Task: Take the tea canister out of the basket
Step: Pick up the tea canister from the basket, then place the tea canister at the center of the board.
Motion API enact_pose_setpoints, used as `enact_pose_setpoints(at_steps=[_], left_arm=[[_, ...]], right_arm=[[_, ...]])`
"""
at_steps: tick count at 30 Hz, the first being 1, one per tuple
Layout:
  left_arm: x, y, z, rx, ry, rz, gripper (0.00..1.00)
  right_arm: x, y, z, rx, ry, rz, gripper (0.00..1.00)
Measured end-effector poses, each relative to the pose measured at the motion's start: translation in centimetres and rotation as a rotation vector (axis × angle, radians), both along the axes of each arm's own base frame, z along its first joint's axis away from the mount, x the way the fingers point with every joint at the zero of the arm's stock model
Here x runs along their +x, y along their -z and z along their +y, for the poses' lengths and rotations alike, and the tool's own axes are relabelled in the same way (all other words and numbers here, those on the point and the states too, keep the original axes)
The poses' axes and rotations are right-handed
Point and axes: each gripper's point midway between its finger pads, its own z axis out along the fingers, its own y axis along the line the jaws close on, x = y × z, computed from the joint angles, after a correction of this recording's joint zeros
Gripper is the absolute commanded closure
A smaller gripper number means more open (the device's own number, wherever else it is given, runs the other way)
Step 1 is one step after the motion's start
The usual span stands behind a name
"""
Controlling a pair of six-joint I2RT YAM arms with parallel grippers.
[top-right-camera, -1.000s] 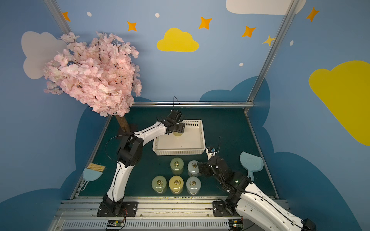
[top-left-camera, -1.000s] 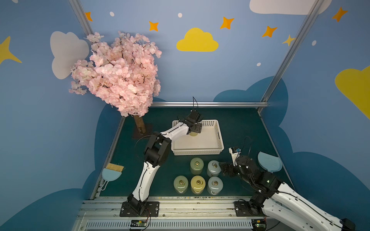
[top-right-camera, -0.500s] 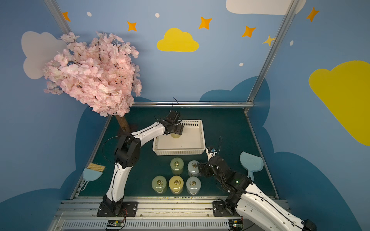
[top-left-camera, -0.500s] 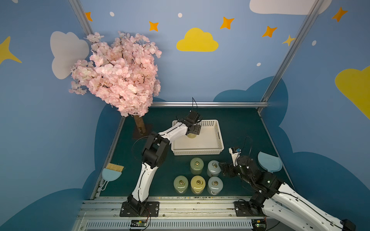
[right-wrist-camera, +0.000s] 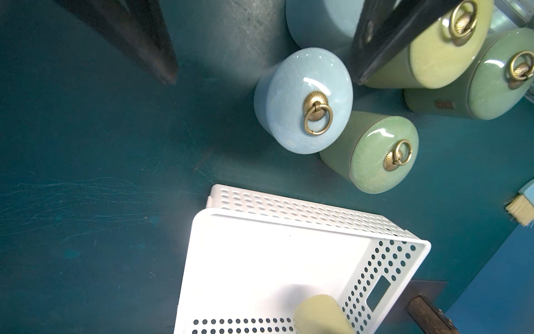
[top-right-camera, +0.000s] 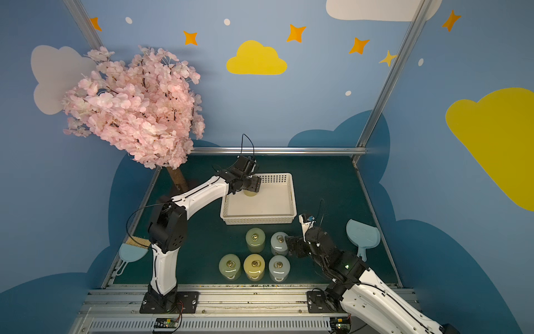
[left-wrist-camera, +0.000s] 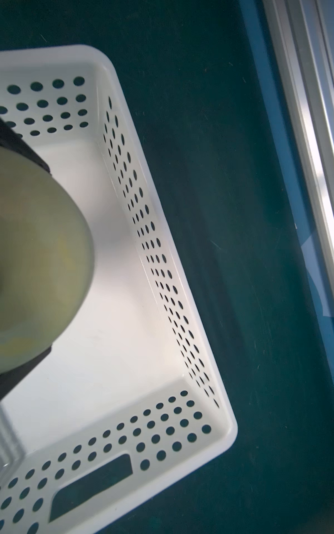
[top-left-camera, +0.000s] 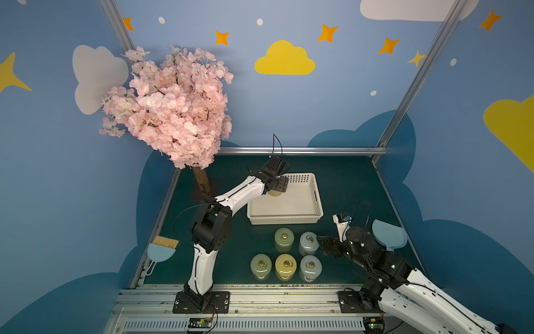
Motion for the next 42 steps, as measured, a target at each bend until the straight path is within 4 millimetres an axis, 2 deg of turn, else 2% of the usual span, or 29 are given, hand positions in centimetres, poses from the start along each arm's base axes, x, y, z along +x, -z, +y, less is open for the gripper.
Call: enact_pose_setpoints(at_steps=[22, 29, 42], left_arm=[[-9.6, -3.9, 1.7, -0.008, 0.084, -0.007, 0.45], [-12.0, -5.3, 1.7, -0.024, 0.112, -0.03, 0.45], [-17.7, -5.3, 3.1, -0.039, 0.154, -0.036, 0.46]], right_arm=[[-0.6, 0.0, -0.2, 0.018, 0.0, 0.02, 0.01], [-0.6, 0.1, -0.2, 0.018, 0.0, 0.019, 0.01], [-0.5, 0.4, -0.1, 0.006, 0.0, 0.029, 0.01]])
